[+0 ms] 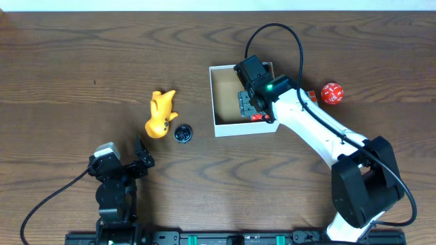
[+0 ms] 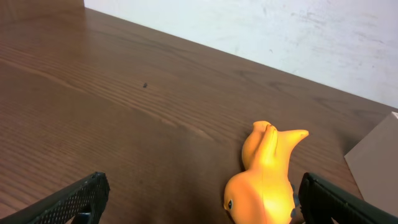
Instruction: Pack container
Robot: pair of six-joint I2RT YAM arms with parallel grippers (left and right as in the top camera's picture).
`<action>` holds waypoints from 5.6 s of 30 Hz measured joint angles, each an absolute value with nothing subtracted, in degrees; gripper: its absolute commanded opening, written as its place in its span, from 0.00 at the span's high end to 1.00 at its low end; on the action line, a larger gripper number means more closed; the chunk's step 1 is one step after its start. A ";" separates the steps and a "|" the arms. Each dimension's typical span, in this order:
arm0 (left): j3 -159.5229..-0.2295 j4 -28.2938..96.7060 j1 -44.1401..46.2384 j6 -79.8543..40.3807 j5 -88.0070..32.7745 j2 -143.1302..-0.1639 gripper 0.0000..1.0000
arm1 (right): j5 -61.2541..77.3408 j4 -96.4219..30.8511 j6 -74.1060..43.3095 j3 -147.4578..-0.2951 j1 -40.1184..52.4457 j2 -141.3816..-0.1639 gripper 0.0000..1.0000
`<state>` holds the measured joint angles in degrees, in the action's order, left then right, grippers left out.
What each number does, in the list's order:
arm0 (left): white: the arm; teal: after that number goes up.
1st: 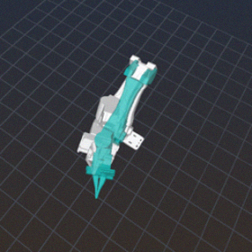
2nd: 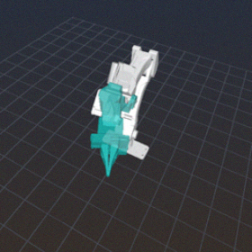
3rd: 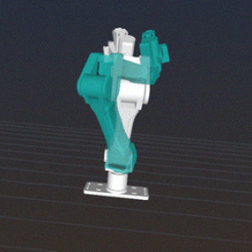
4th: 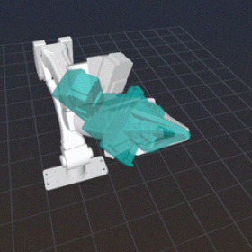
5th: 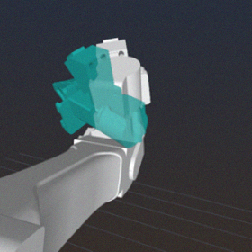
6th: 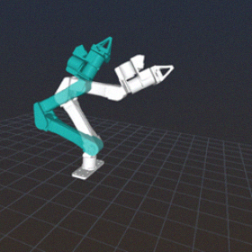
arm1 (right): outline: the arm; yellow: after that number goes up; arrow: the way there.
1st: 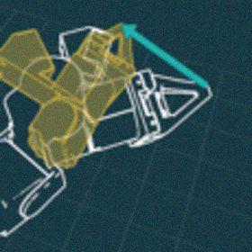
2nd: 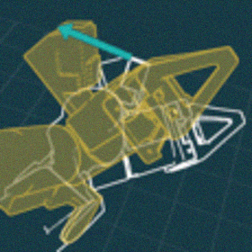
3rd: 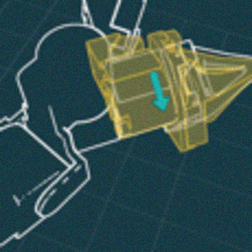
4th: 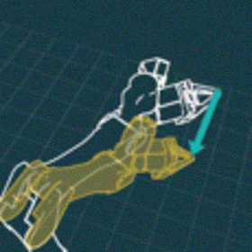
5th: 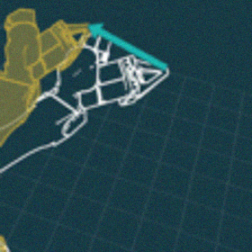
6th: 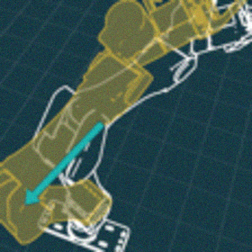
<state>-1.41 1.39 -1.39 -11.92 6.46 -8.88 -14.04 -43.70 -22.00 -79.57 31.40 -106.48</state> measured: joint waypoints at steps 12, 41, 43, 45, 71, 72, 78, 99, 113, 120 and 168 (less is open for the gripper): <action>-1.41 1.39 -1.39 -11.92 6.46 -8.88 0.02 | -13.93 -43.66 -22.06 -79.57 31.40 -106.48 0.20; -1.41 1.39 -1.39 -11.92 6.46 -8.88 0.02 | -8.82 -38.04 -15.73 -79.77 33.36 -106.48 0.44; -1.41 1.39 -1.39 -11.92 6.46 -8.88 0.02 | -8.43 -37.39 -14.52 -79.77 33.36 -106.48 0.49; -1.41 1.39 -1.39 -11.92 6.46 -8.88 0.02 | -7.44 -37.23 -13.69 -79.77 33.36 -106.48 0.55; -1.41 1.39 -1.39 -11.92 6.46 -8.88 0.02 | -3.51 -37.32 -12.47 -79.77 36.77 -111.13 0.64; -1.41 1.39 -1.39 -11.92 6.46 -8.88 0.02 | -3.64 -37.63 -12.47 -79.77 36.77 -111.13 0.64; -1.41 1.39 -1.39 -11.92 6.46 -8.88 0.02 | -4.95 -39.46 -12.36 -79.79 36.77 -111.13 0.64; -1.41 1.39 -1.39 -11.92 6.46 -8.88 0.02 | -10.35 -44.88 -10.39 -83.57 36.77 -111.13 0.63; -1.41 1.39 -1.39 -11.92 6.46 -8.88 0.02 | -7.49 -45.76 -9.78 -83.57 36.80 -111.13 0.62; -1.41 1.39 -1.39 -11.92 6.46 -8.88 0.02 | -8.05 -47.79 -9.30 -83.57 36.80 -111.13 0.62; -1.41 1.39 -1.39 -11.92 6.46 -8.88 0.02 | -4.69 -40.49 -2.44 -83.68 34.30 -117.08 0.63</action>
